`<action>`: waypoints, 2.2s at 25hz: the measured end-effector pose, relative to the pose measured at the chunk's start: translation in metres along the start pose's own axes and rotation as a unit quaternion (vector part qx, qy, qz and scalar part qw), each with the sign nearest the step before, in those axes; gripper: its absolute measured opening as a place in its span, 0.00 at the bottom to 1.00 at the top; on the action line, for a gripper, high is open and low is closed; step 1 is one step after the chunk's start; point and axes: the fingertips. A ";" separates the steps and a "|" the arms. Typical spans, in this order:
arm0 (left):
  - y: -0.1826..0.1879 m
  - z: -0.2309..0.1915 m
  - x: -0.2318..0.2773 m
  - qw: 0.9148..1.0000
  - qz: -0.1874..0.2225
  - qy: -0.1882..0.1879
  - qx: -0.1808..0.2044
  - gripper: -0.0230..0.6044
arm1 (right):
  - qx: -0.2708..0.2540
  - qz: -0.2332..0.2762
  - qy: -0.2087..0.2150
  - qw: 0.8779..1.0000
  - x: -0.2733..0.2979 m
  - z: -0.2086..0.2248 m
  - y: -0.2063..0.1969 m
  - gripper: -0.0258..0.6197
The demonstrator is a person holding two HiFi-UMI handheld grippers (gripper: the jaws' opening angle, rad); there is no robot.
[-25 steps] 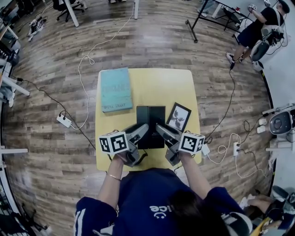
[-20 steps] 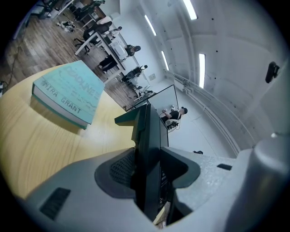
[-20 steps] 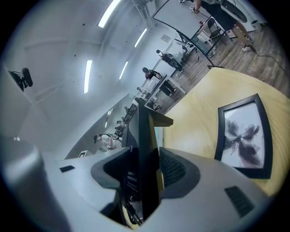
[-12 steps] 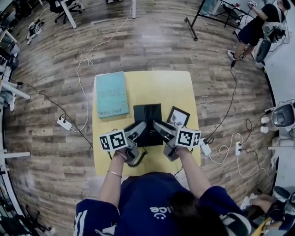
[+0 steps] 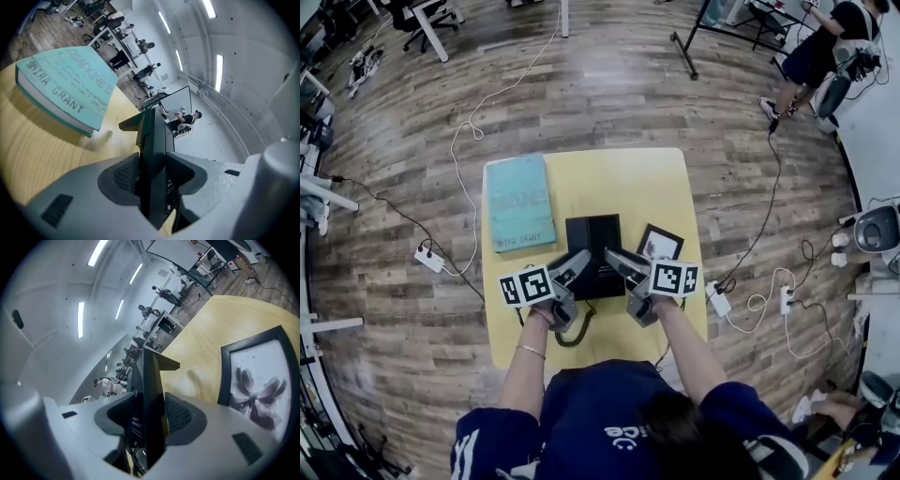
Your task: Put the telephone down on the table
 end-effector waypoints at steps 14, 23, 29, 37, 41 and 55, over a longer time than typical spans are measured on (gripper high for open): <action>0.002 -0.016 0.017 1.000 -0.006 0.010 -0.002 0.32 | 0.002 -0.019 -0.001 1.000 0.008 0.021 -0.004 0.36; 0.003 -0.023 0.015 1.000 -0.014 0.020 0.009 0.32 | -0.002 -0.035 -0.004 0.999 0.015 0.022 -0.009 0.36; 0.003 -0.030 0.014 0.999 -0.015 0.031 0.023 0.32 | -0.013 -0.045 -0.026 0.999 0.018 0.024 -0.015 0.37; 0.002 -0.029 0.020 0.999 -0.016 0.038 0.035 0.32 | -0.003 -0.044 -0.049 0.998 0.017 0.029 -0.013 0.38; 0.003 -0.029 0.018 0.998 -0.001 0.041 0.050 0.32 | -0.011 -0.038 -0.052 0.998 0.017 0.027 -0.014 0.39; 0.014 0.011 -0.016 0.928 0.131 0.181 0.298 0.33 | -0.112 0.055 -0.137 0.983 -0.025 0.008 0.032 0.65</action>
Point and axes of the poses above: the fingertips, and each gripper's own axes: x forward along the fingers, z to its right, y out of its top, and after that the axes turned 15 degrees about -x, right-handed
